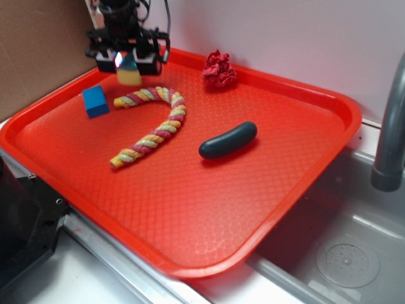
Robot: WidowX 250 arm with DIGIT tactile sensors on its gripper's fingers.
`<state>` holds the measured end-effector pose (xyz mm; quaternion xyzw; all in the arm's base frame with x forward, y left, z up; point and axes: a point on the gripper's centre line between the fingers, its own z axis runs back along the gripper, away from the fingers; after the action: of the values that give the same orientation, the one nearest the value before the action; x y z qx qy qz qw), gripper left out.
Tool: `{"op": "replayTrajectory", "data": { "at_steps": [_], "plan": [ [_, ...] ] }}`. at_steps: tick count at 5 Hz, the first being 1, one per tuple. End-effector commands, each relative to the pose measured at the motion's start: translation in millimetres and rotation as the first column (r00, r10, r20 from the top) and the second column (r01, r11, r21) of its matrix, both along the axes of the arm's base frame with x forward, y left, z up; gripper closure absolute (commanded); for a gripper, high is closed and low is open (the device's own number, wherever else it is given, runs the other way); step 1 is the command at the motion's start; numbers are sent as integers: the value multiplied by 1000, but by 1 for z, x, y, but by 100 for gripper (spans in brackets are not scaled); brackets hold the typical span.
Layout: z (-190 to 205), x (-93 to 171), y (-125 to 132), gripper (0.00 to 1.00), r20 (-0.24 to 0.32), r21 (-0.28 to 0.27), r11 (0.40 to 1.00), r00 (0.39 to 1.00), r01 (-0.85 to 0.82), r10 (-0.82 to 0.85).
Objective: Grab the green sponge.
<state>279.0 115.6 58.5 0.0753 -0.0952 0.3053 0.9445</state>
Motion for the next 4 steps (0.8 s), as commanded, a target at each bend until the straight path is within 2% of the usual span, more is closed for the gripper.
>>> {"op": "replayTrajectory", "data": {
  "at_steps": [1,3,4],
  "plan": [
    [74,-26,-45,100,70,-32,981,979,193,-191],
    [119,-76,-98,100,99,-118,923,929,366,-356],
    [131,-99,-113,100,122,-141,899,909,414,-399]
  ]
}}
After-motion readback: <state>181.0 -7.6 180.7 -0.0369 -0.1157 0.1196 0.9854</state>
